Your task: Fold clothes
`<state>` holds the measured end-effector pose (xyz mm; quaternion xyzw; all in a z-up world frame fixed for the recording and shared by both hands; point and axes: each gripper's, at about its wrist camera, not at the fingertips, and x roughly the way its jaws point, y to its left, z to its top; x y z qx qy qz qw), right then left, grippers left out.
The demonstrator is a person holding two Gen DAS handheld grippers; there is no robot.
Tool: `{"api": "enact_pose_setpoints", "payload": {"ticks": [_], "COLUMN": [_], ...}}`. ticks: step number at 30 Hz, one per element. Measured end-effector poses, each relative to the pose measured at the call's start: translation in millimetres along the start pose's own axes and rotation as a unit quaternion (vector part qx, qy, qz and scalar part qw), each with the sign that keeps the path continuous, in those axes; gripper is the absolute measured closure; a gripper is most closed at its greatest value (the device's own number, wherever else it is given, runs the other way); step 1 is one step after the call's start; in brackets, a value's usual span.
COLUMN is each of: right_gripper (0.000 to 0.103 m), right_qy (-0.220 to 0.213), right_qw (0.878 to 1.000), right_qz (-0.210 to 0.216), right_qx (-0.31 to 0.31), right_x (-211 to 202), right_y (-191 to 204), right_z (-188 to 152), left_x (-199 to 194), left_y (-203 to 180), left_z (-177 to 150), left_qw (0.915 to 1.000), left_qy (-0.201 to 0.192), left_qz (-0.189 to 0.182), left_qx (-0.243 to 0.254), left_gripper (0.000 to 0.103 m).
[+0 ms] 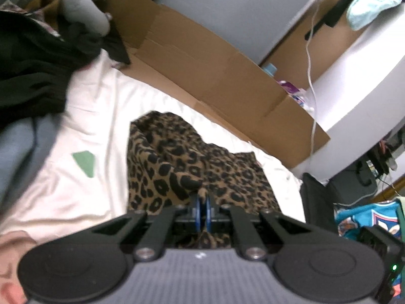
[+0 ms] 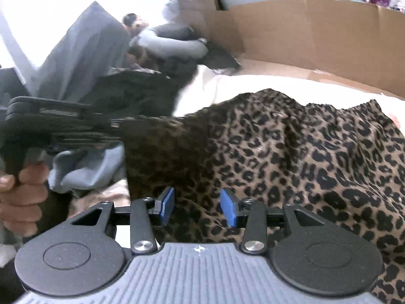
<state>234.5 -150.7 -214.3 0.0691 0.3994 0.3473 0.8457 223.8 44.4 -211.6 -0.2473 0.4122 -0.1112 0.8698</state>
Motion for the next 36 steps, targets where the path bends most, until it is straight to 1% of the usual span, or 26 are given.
{"api": "enact_pose_setpoints", "payload": {"ticks": [2, 3, 7, 11, 16, 19, 21, 22, 23, 24, 25, 26, 27, 28, 30, 31, 33, 36], "right_gripper": [0.049, 0.048, 0.048, 0.048, 0.048, 0.049, 0.055, 0.066, 0.081, 0.088, 0.099, 0.102, 0.102, 0.102, 0.102, 0.102, 0.102, 0.102], "right_qy": [-0.006, -0.01, -0.025, -0.041, -0.049, -0.051, -0.052, -0.052, -0.052, -0.051, -0.051, -0.052, -0.053, -0.054, -0.056, -0.056, -0.059, -0.067], "right_qw": [1.0, 1.0, 0.999, 0.998, 0.998, 0.998, 0.997, 0.997, 0.996, 0.996, 0.995, 0.995, 0.994, 0.994, 0.993, 0.992, 0.991, 0.989], "right_qz": [0.004, 0.007, 0.02, 0.023, -0.009, -0.02, -0.03, -0.034, -0.037, -0.041, -0.042, -0.043, -0.046, -0.05, -0.057, -0.059, -0.065, -0.071], "right_qx": [0.006, 0.012, 0.023, 0.033, 0.032, 0.044, 0.048, 0.052, 0.056, 0.061, 0.068, 0.075, 0.08, 0.082, 0.088, 0.093, 0.102, 0.11], "right_x": [-1, -2, -9, -18, -20, -18, -17, -17, -16, -16, -16, -17, -17, -19, -23, -25, -31, -41], "right_y": [2, 1, 1, -2, -10, -19, -24, -26, -29, -32, -37, -41, -45, -49, -57, -61, -69, -80], "right_z": [-1, -1, -1, 2, 3, 3, 3, 3, 4, 4, 4, 3, 3, 2, 2, 2, 2, 2], "left_x": [6, 9, 21, 32, 43, 49, 51, 52, 52, 51, 49, 46, 43, 39, 31, 28, 23, 20], "left_y": [-10, -15, -35, -53, -72, -82, -88, -91, -93, -95, -97, -98, -98, -97, -94, -92, -86, -74], "left_z": [-1, -1, -4, -8, -14, -16, -17, -18, -18, -17, -17, -17, -17, -16, -16, -16, -19, -27], "left_qw": [1.0, 0.9999, 0.9995, 0.9986, 0.997, 0.9959, 0.9952, 0.9948, 0.9945, 0.9944, 0.9948, 0.9951, 0.9956, 0.9963, 0.9973, 0.9977, 0.9983, 0.9986], "left_qy": [0.008, 0.012, 0.027, 0.042, 0.058, 0.067, 0.07, 0.072, 0.073, 0.073, 0.069, 0.066, 0.06, 0.053, 0.043, 0.038, 0.035, 0.039], "left_qz": [-0.005, -0.006, -0.016, -0.027, -0.046, -0.056, -0.064, -0.067, -0.07, -0.071, -0.069, -0.068, -0.066, -0.061, -0.05, -0.044, -0.029, -0.005], "left_qx": [0.002, 0.003, 0.009, 0.016, 0.021, 0.022, 0.024, 0.025, 0.027, 0.028, 0.029, 0.029, 0.029, 0.03, 0.033, 0.034, 0.036, 0.036], "left_gripper": [0.098, 0.098, 0.098, 0.098, 0.098, 0.098, 0.098, 0.098, 0.097, 0.097, 0.097, 0.093, 0.089, 0.087, 0.078, 0.075, 0.068, 0.065]}}
